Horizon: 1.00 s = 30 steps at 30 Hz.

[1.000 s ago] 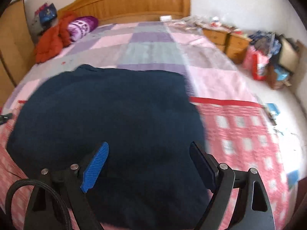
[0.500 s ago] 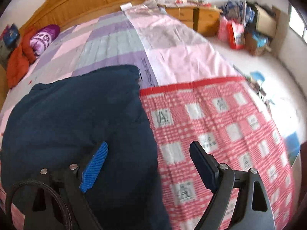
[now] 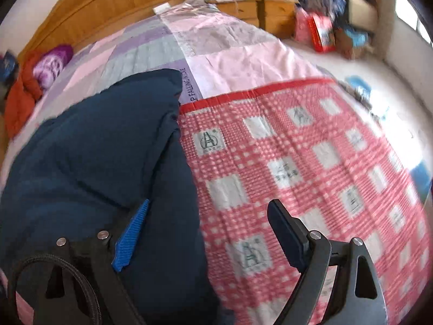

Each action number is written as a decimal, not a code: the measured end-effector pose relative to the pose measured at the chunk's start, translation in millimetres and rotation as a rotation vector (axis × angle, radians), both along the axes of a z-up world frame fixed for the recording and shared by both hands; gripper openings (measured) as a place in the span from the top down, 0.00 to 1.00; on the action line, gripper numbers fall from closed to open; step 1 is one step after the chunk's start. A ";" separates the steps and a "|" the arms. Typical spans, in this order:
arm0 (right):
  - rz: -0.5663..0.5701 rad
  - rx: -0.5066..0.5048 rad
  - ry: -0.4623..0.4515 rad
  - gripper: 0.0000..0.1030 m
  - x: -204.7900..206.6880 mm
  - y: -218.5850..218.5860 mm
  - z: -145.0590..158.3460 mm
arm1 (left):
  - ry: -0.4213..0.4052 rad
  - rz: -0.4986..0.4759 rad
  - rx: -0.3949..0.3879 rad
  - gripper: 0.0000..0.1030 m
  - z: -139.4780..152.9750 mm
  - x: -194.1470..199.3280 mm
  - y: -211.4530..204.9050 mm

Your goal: Fold large clothes

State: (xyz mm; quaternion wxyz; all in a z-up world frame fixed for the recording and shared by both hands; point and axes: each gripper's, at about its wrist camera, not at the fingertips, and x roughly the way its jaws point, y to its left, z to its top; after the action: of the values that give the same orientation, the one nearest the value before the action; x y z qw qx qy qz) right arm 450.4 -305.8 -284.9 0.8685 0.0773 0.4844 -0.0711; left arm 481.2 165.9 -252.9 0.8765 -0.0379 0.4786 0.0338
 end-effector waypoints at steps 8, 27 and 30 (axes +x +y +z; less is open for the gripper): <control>0.087 -0.123 -0.075 0.14 52.7 42.3 30.0 | -0.012 -0.007 -0.008 0.14 1.9 19.8 -24.3; 0.350 -0.004 -0.006 0.17 101.6 121.0 27.5 | 0.086 0.001 0.011 0.14 -15.8 85.8 -38.9; 0.293 -0.001 0.025 0.17 114.7 113.5 16.8 | 0.169 0.109 0.057 0.14 -31.5 113.1 4.4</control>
State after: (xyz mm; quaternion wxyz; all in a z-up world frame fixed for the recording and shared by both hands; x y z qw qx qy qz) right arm 565.1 -192.3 -268.1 0.8635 0.0044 0.5013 0.0551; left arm 594.3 170.2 -284.4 0.8307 -0.0361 0.5468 0.0981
